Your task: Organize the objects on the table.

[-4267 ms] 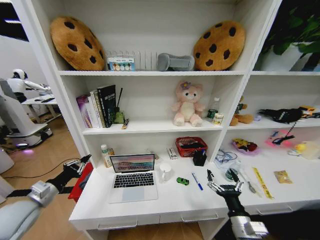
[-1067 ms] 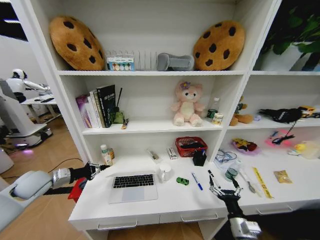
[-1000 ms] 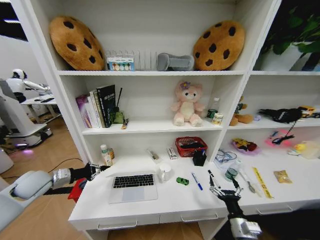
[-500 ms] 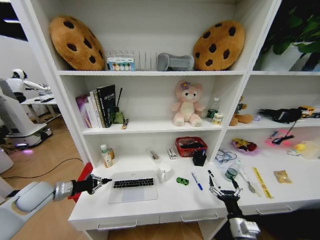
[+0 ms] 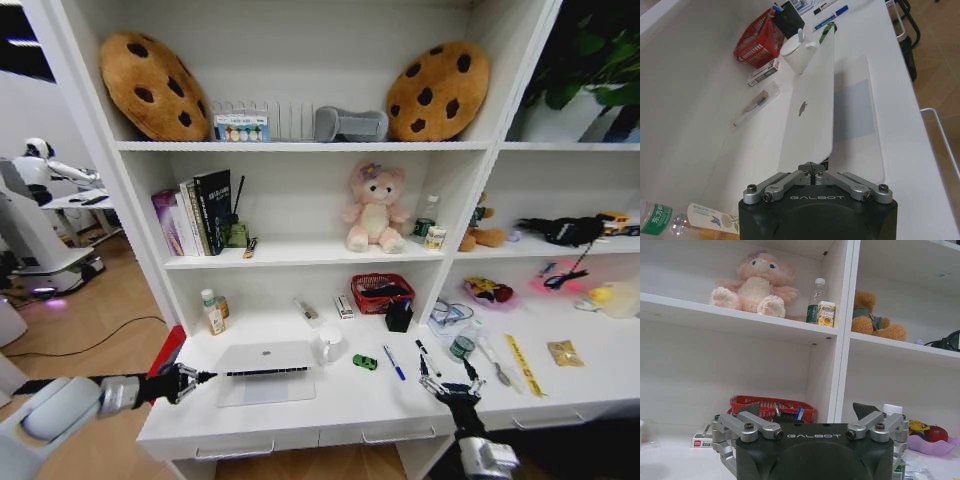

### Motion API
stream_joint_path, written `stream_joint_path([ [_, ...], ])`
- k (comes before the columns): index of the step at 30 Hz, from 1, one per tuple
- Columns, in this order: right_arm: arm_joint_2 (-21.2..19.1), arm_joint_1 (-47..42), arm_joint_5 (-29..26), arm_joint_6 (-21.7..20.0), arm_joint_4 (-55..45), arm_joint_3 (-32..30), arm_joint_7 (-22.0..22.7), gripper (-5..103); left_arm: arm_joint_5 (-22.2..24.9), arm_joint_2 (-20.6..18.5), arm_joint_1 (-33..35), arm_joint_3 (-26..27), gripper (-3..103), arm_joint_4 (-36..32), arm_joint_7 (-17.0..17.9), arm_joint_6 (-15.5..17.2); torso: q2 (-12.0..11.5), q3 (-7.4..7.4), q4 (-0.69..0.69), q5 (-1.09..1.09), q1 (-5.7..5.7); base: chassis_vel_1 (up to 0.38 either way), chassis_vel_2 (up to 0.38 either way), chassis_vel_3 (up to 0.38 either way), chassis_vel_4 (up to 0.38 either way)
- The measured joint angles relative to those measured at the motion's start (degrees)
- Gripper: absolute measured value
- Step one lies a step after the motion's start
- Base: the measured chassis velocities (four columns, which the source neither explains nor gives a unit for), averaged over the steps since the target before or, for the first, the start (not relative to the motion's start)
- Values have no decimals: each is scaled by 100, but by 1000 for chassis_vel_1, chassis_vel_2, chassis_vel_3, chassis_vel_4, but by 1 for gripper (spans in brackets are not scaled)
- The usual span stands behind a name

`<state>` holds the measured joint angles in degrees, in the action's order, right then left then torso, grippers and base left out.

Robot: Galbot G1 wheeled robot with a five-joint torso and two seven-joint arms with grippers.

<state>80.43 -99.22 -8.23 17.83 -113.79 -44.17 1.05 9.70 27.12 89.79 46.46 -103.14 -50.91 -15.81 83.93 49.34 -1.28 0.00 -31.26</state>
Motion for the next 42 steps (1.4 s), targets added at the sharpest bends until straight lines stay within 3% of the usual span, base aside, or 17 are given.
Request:
stream_joint_path([
  [4, 30, 2, 25, 2, 1, 29, 3, 100, -166, 19, 56, 290, 0, 155, -672, -100, 0, 0, 2, 1, 0, 0, 0, 0, 0],
  [6, 33, -1, 29, 4, 0, 30, 3, 100, -228, 41, 58, 301, 0, 170, -674, -117, 0, 0, 1, 1, 0, 0, 0, 0, 0],
  [11, 16, -19, 29, 11, -8, 16, 12, 100, -152, 247, 30, 119, 0, 162, 109, -81, 0, 0, 1, 0, 0, 0, 0, 0, 0],
  [12, 0, -21, 16, 12, -22, -1, 30, 100, 153, 402, 1, 10, 0, 123, 912, 41, 0, 0, 0, 0, 0, 0, 0, 0, 0],
  [13, 0, -21, 16, 12, -22, -1, 30, 100, 153, 402, 1, 10, 0, 123, 912, 41, 0, 0, 0, 0, 0, 0, 0, 0, 0],
  [15, -5, -23, 0, 8, -32, -8, 68, 100, 680, 644, 1, -64, 0, -6, 1958, 341, 0, 0, -1, 1, 0, 0, 0, 0, 0],
  [16, -5, -23, 0, 8, -32, -8, 68, 100, 680, 644, 1, -64, 0, -6, 1958, 341, 0, 0, -1, 1, 0, 0, 0, 0, 0],
  [18, -2, -36, -2, -4, -34, 7, 94, 100, 1469, 1029, 38, -84, 0, -266, 3614, 937, 0, 0, -1, 0, 0, 0, 0, 0, 0],
  [19, -2, -36, -2, -4, -34, 7, 94, 100, 1469, 1029, 38, -84, 0, -266, 3614, 937, 0, 0, -1, 0, 0, 0, 0, 0, 0],
  [20, 4, -45, 3, -10, -35, 33, 100, 100, 1816, 1236, 107, -15, -3, -471, 4424, 1401, 0, 0, -1, 1, 0, 0, 0, 0, 0],
  [22, 12, -54, 22, -26, -55, 72, 104, 100, 2252, 1575, 238, 151, 6, -804, 5162, 1938, 0, 0, 3, 1, 0, 0, 0, 0, 0],
  [23, 12, -54, 22, -26, -55, 72, 104, 100, 2252, 1575, 238, 151, 6, -804, 5162, 1938, 0, 0, 3, 1, 0, 0, 0, 0, 0],
  [31, 7, -136, 65, -53, -117, 118, 107, 100, 3007, 2714, 600, 589, 39, -1852, 6324, 2623, 0, 0, 0, 1, 0, 0, 0, 0, 0],
  [32, 7, -136, 65, -53, -117, 118, 107, 100, 3007, 2714, 600, 589, 39, -1852, 6324, 2623, 0, 0, 0, 1, 0, 0, 0, 0, 0],
  [33, 6, -167, 71, -54, -137, 119, 106, 100, 3062, 2951, 769, 657, 50, -2166, 6384, 2690, 0, 0, -1, 2, 0, 0, 0, 0, 0],
  [36, 8, -222, 75, -52, -183, 125, 104, 100, 2904, 3239, 1096, 739, 55, -2514, 6313, 2737, 0, 0, 1, 1, 0, 0, 0, 0, 0],
  [42, 69, -422, 124, -33, -385, 165, 99, 100, 2152, 3805, 1816, 966, 82, -3107, 5782, 2636, 0, -1, 1, 2, 1, 0, 0, 0, 0],
])
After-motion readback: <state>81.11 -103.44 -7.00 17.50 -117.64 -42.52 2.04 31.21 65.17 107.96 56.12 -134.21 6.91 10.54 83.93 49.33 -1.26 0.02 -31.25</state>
